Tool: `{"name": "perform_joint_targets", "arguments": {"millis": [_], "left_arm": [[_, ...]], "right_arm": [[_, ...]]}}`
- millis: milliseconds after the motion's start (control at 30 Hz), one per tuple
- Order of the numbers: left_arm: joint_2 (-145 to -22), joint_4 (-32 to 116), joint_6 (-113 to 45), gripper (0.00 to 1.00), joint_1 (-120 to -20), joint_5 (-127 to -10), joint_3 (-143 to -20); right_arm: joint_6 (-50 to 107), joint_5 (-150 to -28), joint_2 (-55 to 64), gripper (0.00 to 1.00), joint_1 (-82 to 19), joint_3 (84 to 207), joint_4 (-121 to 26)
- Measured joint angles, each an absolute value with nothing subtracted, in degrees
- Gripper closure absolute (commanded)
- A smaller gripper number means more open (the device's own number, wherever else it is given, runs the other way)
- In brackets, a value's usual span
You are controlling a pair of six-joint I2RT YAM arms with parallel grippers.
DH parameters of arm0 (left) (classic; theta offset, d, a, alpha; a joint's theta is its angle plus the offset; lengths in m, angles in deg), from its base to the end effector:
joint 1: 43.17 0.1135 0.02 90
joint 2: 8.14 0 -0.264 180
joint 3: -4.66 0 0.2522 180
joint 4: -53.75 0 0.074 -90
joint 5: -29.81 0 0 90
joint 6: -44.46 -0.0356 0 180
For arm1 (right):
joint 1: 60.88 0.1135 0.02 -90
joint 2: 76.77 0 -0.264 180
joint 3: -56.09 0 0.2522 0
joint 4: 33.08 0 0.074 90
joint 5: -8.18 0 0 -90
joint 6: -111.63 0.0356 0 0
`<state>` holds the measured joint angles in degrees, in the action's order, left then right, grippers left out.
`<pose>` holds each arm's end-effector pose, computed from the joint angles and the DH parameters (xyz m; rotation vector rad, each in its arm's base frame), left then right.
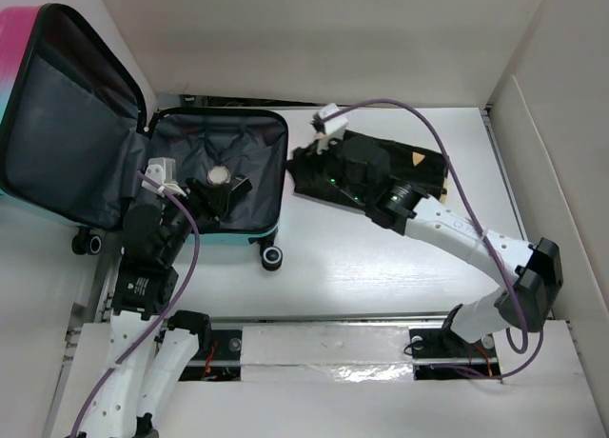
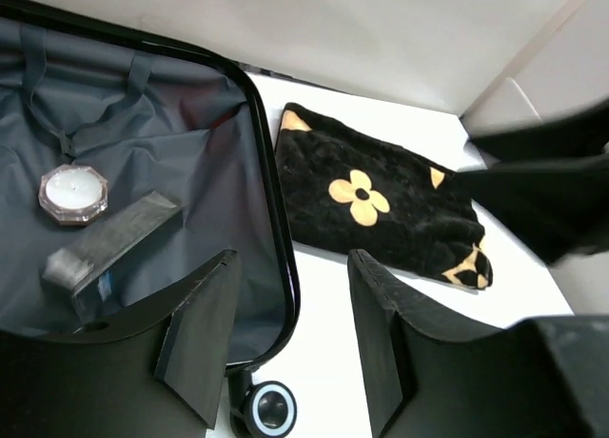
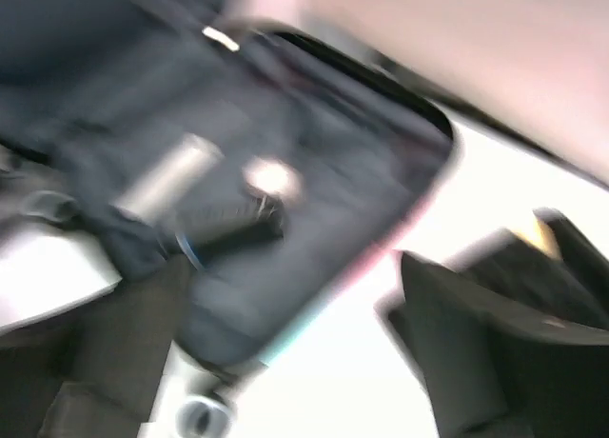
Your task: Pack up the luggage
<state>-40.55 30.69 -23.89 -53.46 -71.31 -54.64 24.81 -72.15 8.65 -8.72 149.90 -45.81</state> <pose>0.1274 -0.0301 0.3763 0.0070 1.5342 -0.5917 0.2239 0.2784 0.4052 -0.5746 1.5782 0.5954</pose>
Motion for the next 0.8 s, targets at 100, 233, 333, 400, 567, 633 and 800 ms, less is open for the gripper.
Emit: {"name": "perform_joint_targets", "arguments": {"millis": [100,233,333,400,567,633,800], "left_arm": [[-40.66,30.82,-23.76,0.59,-53.46,-71.31,-54.64],[-42.41,31.98,-23.10,0.71,-53.46,-73.19,-54.64],[-45.27,34.08,-21.83,0.92,-53.46,-75.63,-54.64],[-47.98,36.11,-20.46,1.00,-53.54,-77.91,-54.66],[-58.45,43.87,-15.17,1.00,-62.15,-78.37,-55.66],[-65.31,45.34,-14.49,0.99,-70.09,-73.69,-58.11],[-85.20,49.25,-12.70,0.79,-79.90,-68.22,-66.72]], "right_arm": [[25.38,-71.41,4.06,0.97,-15.25,137.46,-45.11],[27.39,-70.69,-1.40,1.00,-25.09,121.75,-44.85],[29.49,-71.10,-2.76,0.67,-34.38,115.89,-44.52],[30.73,-71.34,-2.80,0.40,-40.56,114.01,-43.25],[33.62,-73.33,0.26,0.21,-54.73,112.98,-40.21],[34.97,-75.43,3.04,0.20,-60.06,113.14,-39.27],[39.98,-85.13,10.27,0.21,-71.80,112.33,-35.03]]}}
